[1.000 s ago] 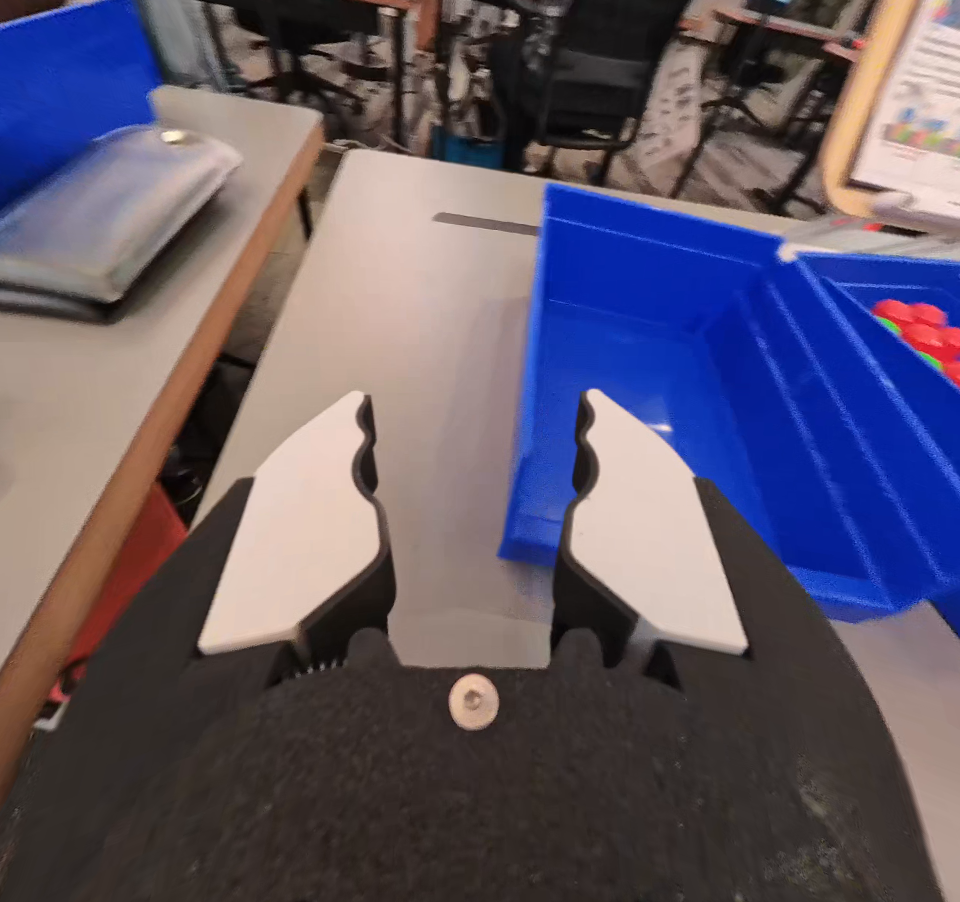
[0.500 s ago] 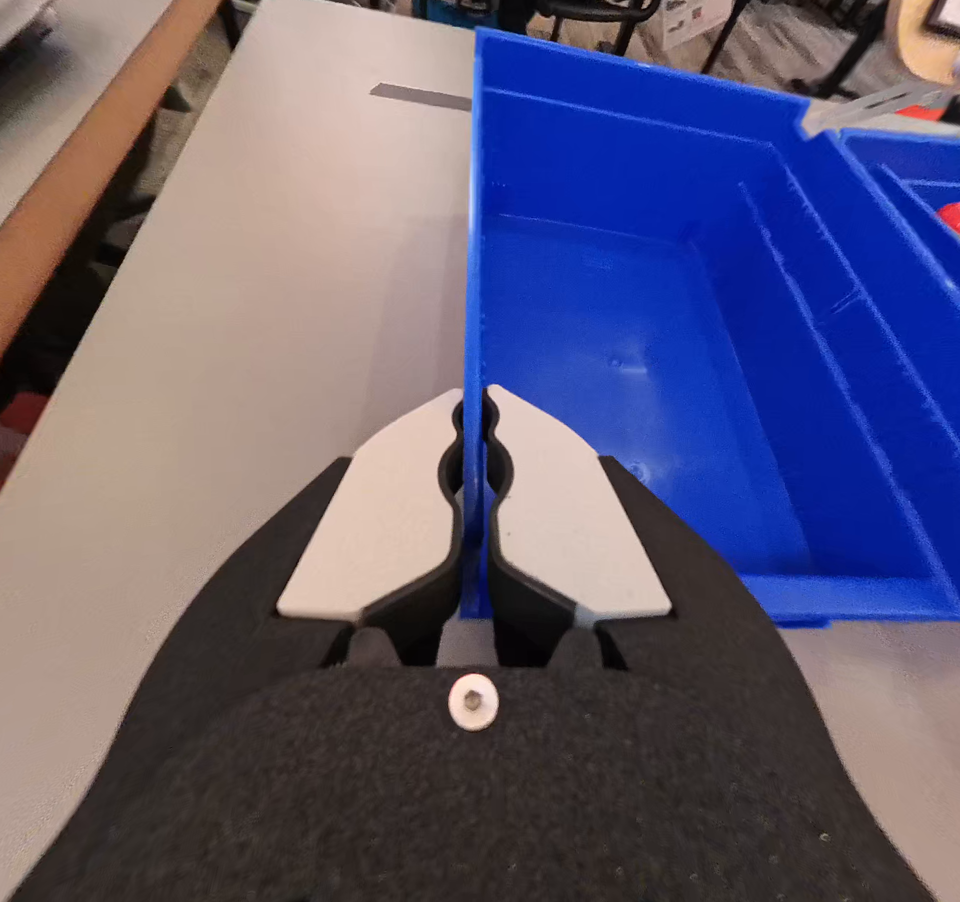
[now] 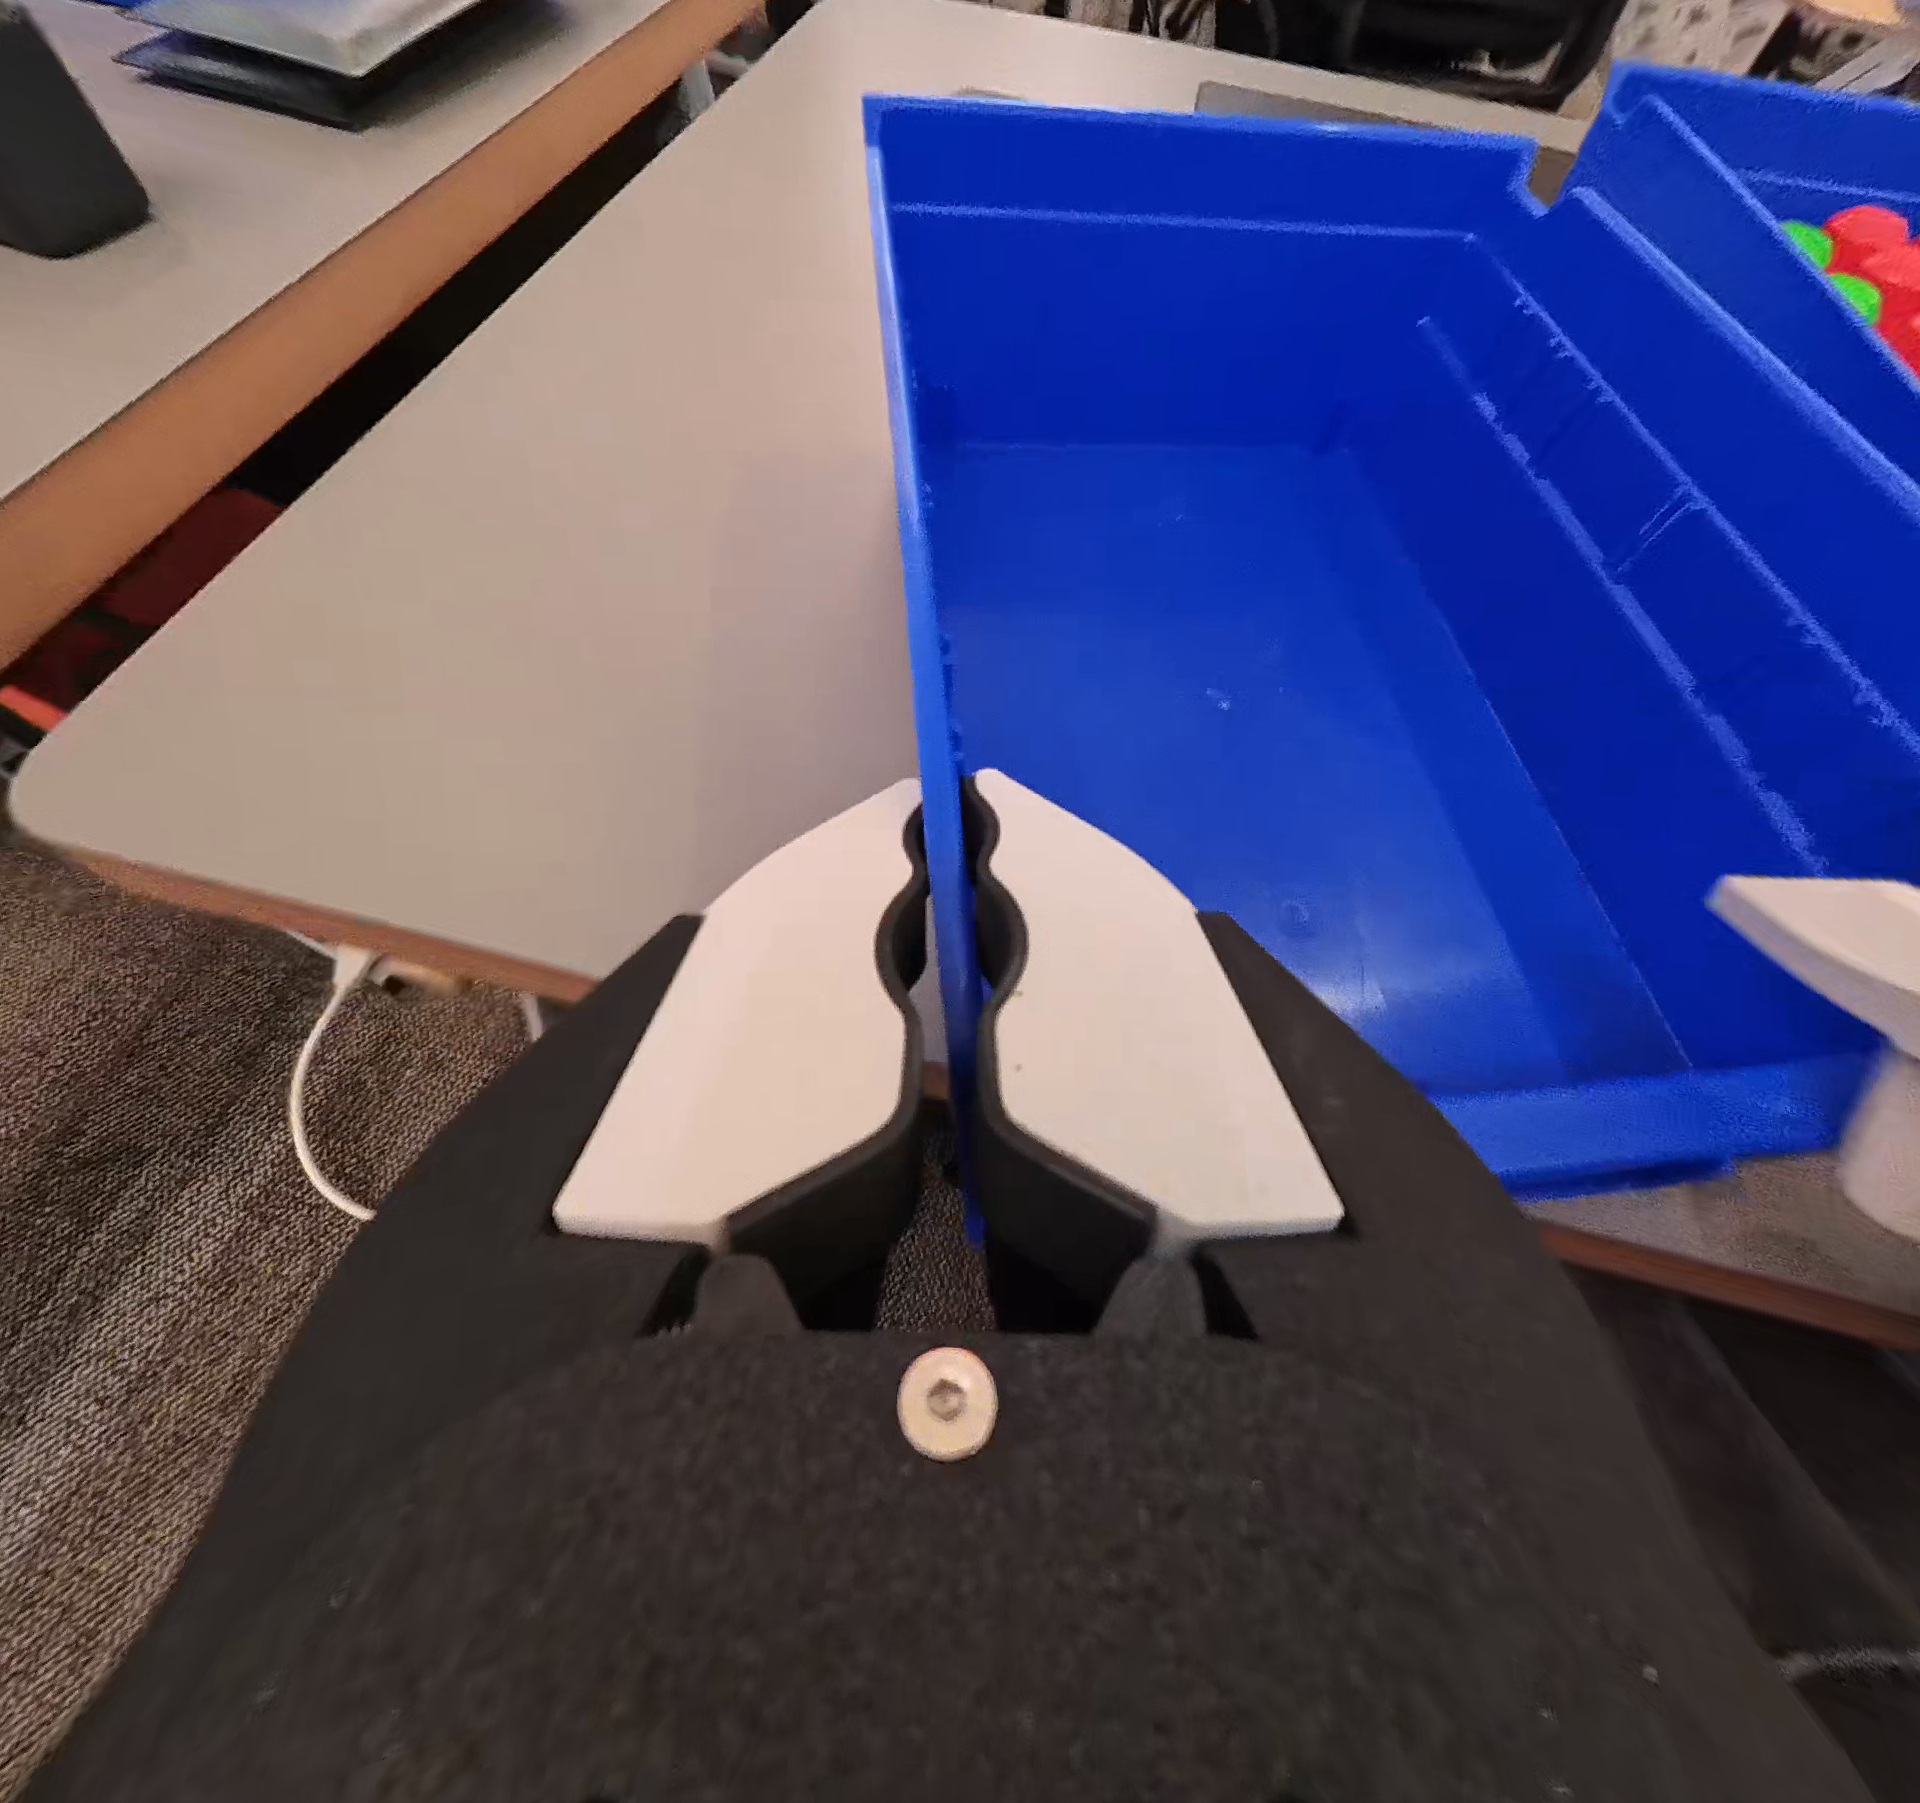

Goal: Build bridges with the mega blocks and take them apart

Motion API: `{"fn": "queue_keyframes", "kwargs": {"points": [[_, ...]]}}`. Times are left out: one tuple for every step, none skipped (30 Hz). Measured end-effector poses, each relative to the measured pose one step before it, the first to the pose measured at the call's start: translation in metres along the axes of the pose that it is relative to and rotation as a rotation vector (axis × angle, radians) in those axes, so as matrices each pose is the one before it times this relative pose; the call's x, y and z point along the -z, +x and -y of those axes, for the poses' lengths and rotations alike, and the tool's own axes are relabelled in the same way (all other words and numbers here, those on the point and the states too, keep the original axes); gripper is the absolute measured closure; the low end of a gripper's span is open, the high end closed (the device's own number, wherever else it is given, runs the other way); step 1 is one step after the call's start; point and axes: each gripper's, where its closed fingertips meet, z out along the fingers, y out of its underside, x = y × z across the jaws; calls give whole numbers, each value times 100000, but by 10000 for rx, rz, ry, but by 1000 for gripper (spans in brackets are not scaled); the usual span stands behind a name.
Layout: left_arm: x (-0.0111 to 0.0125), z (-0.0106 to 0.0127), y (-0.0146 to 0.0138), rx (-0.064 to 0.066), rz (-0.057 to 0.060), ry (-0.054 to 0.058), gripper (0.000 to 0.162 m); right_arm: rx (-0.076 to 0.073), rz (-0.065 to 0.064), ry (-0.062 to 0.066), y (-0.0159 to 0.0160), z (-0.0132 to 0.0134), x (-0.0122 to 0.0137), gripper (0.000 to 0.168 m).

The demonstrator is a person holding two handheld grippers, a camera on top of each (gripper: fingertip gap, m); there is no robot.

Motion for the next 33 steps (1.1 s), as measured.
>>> {"fn": "queue_keyframes", "kwargs": {"points": [[844, -402, 200, -26, 76, 169, 159, -50, 144, 78, -326, -39, 87, 104], [722, -329, 160, -146, 176, 139, 159, -124, 31, 64, -63, 31, 243, 106], [617, -276, 82, -291, 266, 85, 159, -207, -11, 5, 113, 68, 312, 112], [534, -203, 38, -253, 226, 67, 159, -275, -92, 59, 278, 198, 395, 124], [467, -163, 1, -55, 125, 69, 159, -179, -102, 12, 289, 160, 366, 135], [425, -97, -21, 42, 51, 96, 159, -103, -88, 18, 238, 137, 332, 144], [453, 83, -52, 5, 64, 150, 159, -177, -124, 84, 307, 238, 340, 156], [522, 348, -3, -55, 72, 223, 159, -29, 24, 117, 17, 314, 233, 158], [557, 614, 158, -122, 80, 270, 159, -15, -156, 189, 118, 493, 287, 160], [592, 880, 232, -178, 140, 317, 159, -37, -223, 348, 148, 820, 417, 161], [646, 1163, 218, -206, 174, 410, 159, 18, -153, 410, 106, 1067, 502, 162], [642, 1385, 181, -202, 141, 441, 159, 40, -63, 467, 81, 1350, 622, 162], [580, 1531, 229, -130, 47, 406, 159, 1, -36, 448, 148, 1510, 703, 163], [469, 1624, 308, -57, -25, 371, 159, 33, -40, 384, 220, 1618, 703, 163], [329, 1659, 445, -66, -65, 322, 159, 86, -96, 335, 424, 1683, 696, 163], [171, 1648, 650, -64, -123, 289, 159, 66, -123, 340, 667, 1760, 698, 163], [44, 1673, 891, -1, -199, 296, 158, 56, -160, 332, 926, 1780, 702, 163], [-124, 1638, 1159, 25, -258, 302, 158, 120, -228, 323, 1220, 1823, 703, 163], [-356, 1516, 1408, 4, -288, 290, 158, 200, -288, 309, 1458, 1803, 682, 163], [-578, 1334, 1631, 5, -329, 245, 157, 160, -350, 332, 1734, 1769, 681, 163], [-768, 1171, 1866, 22, -380, 174, 157, 183, -406, 254, 1951, 1628, 611, 163], [-914, 1040, 2026, 43, -402, 149, 157, 137, -376, 212, 2123, 1458, 570, 164], [-1045, 894, 2193, 99, -449, 120, 156, 138, -424, 170, 2333, 1236, 494, 164], [-1185, 679, 2373, 159, -503, 45, 156, 113, -476, 115, 2494, 976, 419, 164], [-1303, 496, 2447, 180, -497, -20, 155, 48, -451, 51, 2566, 691, 332, 164], [-1365, 349, 2433, 123, -442, -45, 155, 47, -431, -91, 2603, 347, 193, 164], [-1448, 265, 2358, 47, -384, -19, 156, -38, -384, -115, 2613, 118, 140, 164], [-1540, 130, 2307, 45, -362, -13, 155, -63, -409, -77, 2629, -64, 67, 164], [-1611, -60, 2275, 21, -327, -90, 156, 79, -484, -158, 2616, -302, -15, 164], [-1606, -196, 2228, 8, -286, -131, 156, -37, -413, -210, 2567, -475, -57, 164], [-1576, -281, 2204, 26, -295, -128, 156, -138, -369, -245, 2548, -610, -106, 164], [-1524, -438, 2169, -2, -297, -170, 157, -107, -354, -245, 2460, -664, -127, 164], [-1483, -603, 2080, -9, -280, -208, 157, -42, -344, -257, 2352, -710, -181, 164]]}}
